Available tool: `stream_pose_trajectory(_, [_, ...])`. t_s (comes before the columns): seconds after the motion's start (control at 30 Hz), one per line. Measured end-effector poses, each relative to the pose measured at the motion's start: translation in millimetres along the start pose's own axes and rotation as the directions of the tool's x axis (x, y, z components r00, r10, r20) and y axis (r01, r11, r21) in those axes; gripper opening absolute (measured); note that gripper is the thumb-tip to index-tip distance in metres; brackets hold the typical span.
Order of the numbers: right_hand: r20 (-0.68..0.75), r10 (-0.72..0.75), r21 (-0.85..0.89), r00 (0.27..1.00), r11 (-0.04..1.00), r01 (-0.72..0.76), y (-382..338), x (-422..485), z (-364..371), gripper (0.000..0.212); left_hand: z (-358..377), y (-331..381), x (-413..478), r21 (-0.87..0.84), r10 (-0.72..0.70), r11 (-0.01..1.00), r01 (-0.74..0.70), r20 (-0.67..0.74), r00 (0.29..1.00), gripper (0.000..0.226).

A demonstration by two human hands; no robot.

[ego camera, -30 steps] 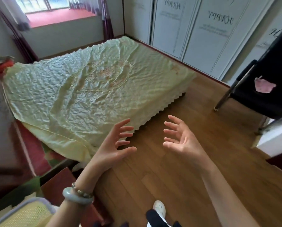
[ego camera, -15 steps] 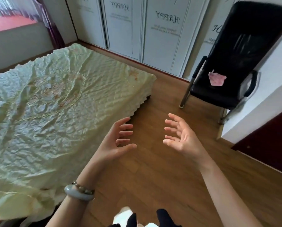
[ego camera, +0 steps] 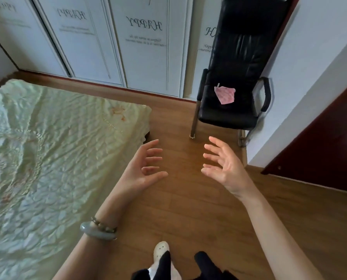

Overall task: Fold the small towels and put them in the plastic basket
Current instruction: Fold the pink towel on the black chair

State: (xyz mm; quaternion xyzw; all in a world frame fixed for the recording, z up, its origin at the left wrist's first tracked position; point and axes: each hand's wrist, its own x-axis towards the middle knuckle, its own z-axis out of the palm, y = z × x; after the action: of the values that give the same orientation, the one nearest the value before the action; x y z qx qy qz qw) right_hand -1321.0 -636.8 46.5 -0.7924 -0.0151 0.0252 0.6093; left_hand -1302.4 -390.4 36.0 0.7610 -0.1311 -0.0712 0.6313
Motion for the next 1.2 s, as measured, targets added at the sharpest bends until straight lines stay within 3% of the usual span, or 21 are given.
stream_pose_trajectory(0.4, [-0.223, 0.077, 0.028, 0.972, 0.997, -0.072, 11.4, 124.9, -48.7, 0.074, -6.2, -3.3, 191.1, -0.001, 0.048, 0.999, -0.049, 0.153, 0.987, 0.086])
stream_pose_trajectory(0.9, [-0.254, 0.06, 0.044, 0.965, 0.998, -0.051, 46.2, 355.7, -211.5, 0.073, 81.0, -1.9, 476.7, 0.016, 0.082, 0.996, -0.086, 0.188, 0.979, 0.079])
stream_pose_trajectory(1.2, [-0.292, 0.103, 0.07, 0.951, 0.994, -0.086, 71.2, 446.3, -288.3, 0.071, 122.3, -16.5, 594.7, 0.022, 0.018, 0.999, -0.023, 0.217, 0.976, 0.078])
